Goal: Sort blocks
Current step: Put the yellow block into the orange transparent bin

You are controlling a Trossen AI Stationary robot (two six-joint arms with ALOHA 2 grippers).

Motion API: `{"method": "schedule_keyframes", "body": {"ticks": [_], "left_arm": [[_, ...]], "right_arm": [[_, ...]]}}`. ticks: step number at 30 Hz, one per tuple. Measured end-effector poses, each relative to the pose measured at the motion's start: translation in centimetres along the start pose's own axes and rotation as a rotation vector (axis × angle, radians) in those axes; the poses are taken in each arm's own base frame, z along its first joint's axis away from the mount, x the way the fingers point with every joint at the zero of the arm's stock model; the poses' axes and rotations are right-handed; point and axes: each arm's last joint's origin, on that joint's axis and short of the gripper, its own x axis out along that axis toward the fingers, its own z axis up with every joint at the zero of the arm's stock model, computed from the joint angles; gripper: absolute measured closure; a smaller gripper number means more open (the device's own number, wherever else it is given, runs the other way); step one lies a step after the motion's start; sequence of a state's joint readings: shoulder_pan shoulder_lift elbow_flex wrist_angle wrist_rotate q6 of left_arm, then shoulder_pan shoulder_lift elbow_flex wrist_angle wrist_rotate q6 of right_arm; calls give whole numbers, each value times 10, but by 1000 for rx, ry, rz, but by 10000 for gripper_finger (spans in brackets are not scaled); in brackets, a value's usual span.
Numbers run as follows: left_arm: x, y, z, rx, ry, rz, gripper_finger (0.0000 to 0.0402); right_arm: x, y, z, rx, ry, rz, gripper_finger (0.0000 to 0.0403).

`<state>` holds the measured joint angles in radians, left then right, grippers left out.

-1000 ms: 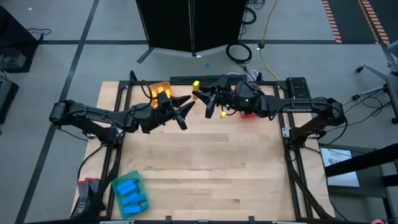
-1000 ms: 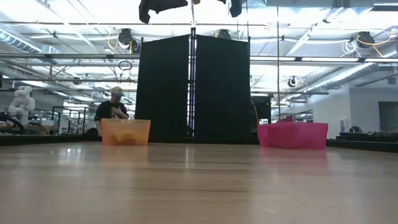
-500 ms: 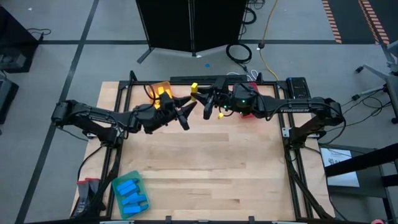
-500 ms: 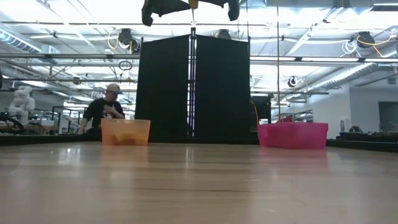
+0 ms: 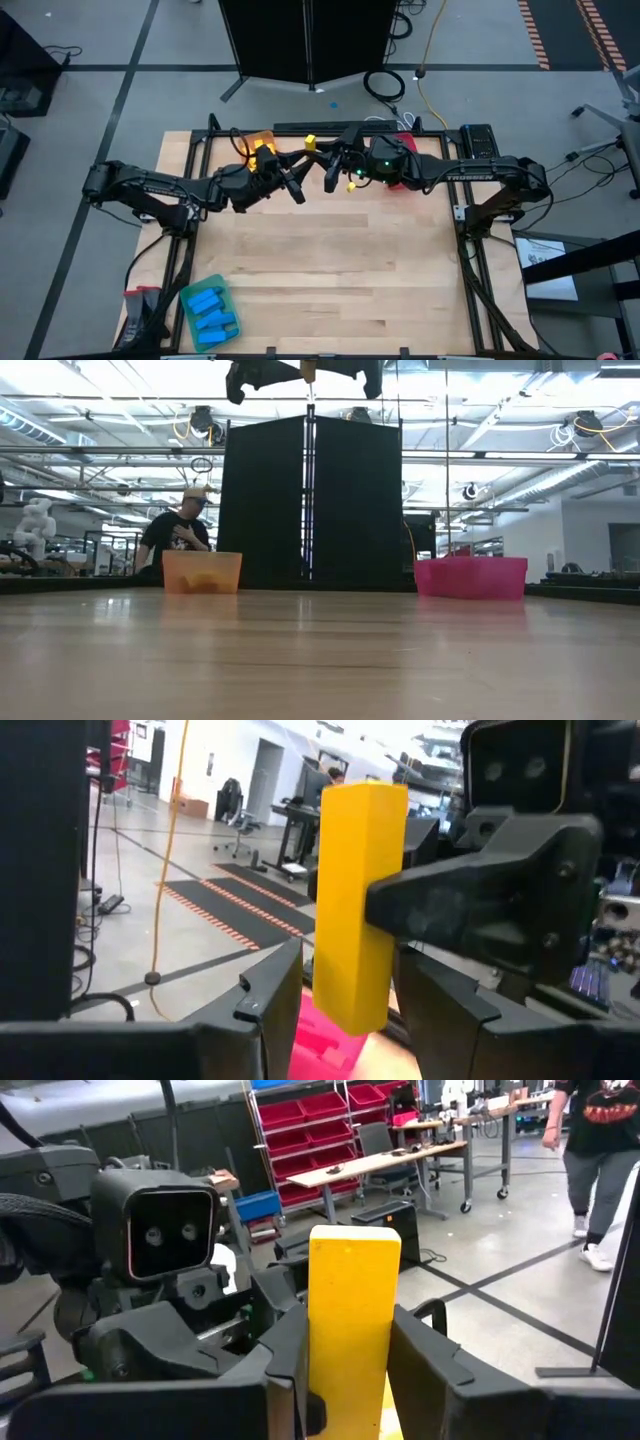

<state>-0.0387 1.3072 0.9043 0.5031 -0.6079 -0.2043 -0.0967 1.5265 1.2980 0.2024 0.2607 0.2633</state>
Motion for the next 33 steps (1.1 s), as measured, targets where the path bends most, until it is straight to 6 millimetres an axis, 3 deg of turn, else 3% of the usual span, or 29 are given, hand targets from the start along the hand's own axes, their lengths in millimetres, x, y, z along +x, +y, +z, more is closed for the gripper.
{"method": "schedule_keyframes", "body": {"ticks": [8, 22, 33], "left_arm": [[1, 4, -5, -36, 44, 18, 245], [3, 7, -4, -40, 43, 26, 309], [3, 8, -4, -37, 37, 59, 314]], "right_arm": [[0, 0, 0, -10, -1, -1, 319], [1, 0, -1, -3, 8, 4, 319], [4, -1, -5, 5, 20, 11, 319]]}}
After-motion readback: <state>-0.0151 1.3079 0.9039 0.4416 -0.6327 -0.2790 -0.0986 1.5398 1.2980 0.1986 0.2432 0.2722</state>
